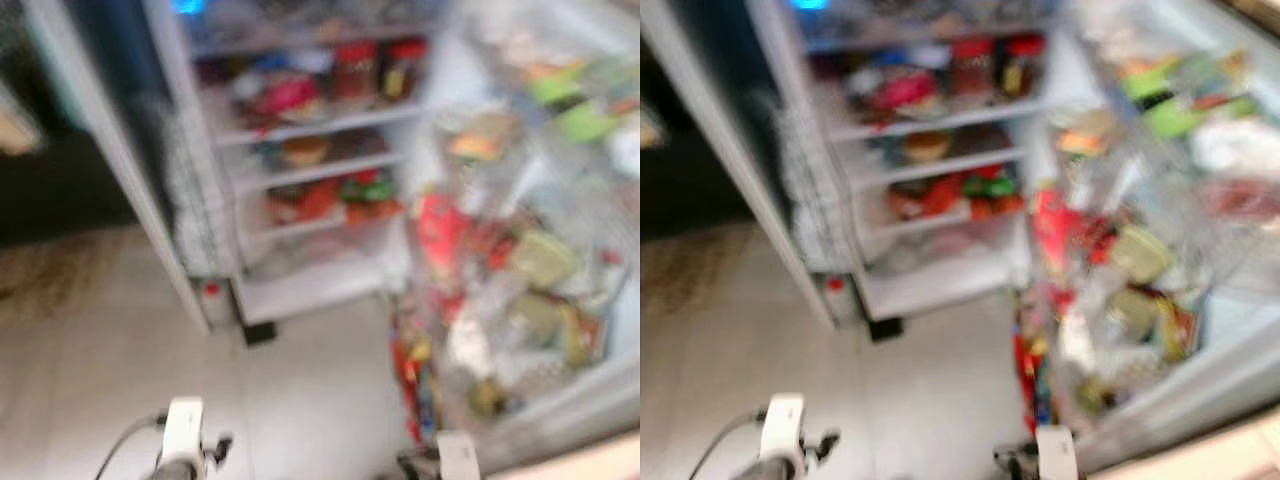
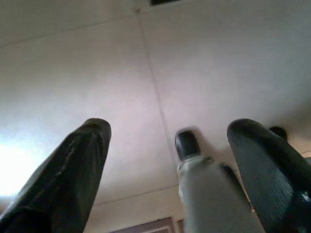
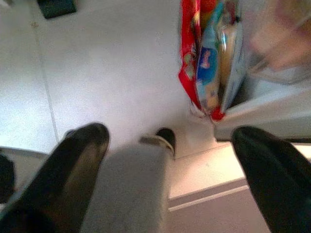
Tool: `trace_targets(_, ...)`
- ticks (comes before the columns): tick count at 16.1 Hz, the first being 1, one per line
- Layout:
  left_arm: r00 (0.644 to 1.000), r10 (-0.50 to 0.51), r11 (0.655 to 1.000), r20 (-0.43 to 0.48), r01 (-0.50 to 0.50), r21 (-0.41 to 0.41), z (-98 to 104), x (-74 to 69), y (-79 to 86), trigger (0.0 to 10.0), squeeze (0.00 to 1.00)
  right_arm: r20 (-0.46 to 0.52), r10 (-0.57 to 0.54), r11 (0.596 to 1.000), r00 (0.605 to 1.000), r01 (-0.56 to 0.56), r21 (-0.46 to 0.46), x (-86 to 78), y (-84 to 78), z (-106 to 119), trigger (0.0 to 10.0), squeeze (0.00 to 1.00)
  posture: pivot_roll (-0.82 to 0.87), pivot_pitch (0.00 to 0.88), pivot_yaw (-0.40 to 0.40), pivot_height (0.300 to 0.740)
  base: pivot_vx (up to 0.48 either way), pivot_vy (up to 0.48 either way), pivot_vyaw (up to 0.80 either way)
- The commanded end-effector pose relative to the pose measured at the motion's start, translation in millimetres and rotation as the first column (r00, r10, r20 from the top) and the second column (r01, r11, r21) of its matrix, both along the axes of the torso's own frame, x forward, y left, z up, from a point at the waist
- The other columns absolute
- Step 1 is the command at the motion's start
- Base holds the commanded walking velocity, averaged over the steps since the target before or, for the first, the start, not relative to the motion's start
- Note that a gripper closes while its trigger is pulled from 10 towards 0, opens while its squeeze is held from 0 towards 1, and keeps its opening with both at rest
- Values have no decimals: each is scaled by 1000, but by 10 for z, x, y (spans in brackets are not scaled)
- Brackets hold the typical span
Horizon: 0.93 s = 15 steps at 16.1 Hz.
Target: Restocking fridge
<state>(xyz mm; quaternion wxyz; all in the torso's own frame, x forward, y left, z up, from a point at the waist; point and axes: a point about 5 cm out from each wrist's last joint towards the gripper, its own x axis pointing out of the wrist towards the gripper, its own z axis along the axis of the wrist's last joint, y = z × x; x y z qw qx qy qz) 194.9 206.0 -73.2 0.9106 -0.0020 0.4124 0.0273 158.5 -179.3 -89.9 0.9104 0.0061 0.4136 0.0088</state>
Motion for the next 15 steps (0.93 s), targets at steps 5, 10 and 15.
trace_targets(5, 1000, -9, 1000, 11, 9, 10, 27, 51, 6, 10000, 0, -30, 0, 1000, 1000, 1, 15, -98, 30, -43, 10000, 0, -186, 57, 7, 740, -184, 222, 0)
trace_targets(10, 1000, -11, 1000, 12, 11, 13, 31, 60, 3, 10000, 0, -29, 0, 1000, 1000, 1, 11, -94, 15, -40, 10000, 0, -186, 49, 6, 740, 0, 0, 0)
trace_targets(15, 1000, -11, 1000, 19, 11, 8, 43, 84, -3, 10000, 0, -28, 0, 1000, 1000, 0, 8, -93, 7, -39, 10000, 0, -187, 52, 6, 740, 0, 0, 0)
